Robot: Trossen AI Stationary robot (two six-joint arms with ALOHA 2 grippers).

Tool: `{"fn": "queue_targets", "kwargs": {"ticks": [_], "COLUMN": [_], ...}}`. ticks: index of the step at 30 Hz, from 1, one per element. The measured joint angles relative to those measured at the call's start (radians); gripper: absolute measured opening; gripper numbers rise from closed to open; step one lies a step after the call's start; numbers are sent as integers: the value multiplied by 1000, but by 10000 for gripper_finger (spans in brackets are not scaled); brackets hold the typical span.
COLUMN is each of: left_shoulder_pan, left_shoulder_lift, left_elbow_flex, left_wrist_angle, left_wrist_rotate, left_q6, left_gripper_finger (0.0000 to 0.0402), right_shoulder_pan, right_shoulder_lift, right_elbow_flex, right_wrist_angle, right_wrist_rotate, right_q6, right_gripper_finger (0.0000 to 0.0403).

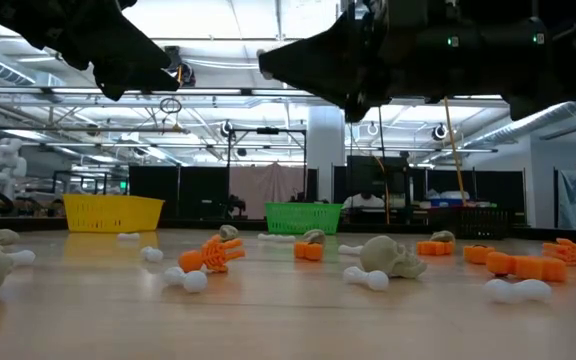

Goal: Sort Halloween decoration
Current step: Put the white bone toy into the black bin

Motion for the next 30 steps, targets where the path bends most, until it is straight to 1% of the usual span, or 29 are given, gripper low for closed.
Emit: {"fn": "queue_targets", "kwargs": {"ticks": [14,20,27,30], "left_shoulder_pan": [0,0,0,0], "left_shoulder_lift": [0,0,0,0], "left_elbow_flex": [0,0,0,0], "left_wrist_angle": [0,0,0,0], "left_wrist_rotate": [0,0,0,0], "left_q6": [-1,-1,-1,-1], "left_gripper_finger": [222,222,222,222], "right_shoulder_pan": [1,1,1,1], "right_shoulder_lift": [1,1,1,1], "right_elbow_flex": [0,0,0,0], "right_wrist_angle": [14,14,24,37], "right_wrist_rotate": [0,0,0,1], "right_q6": [-17,-50,-168,-261], "right_gripper_finger": [2,2,2,2]}}
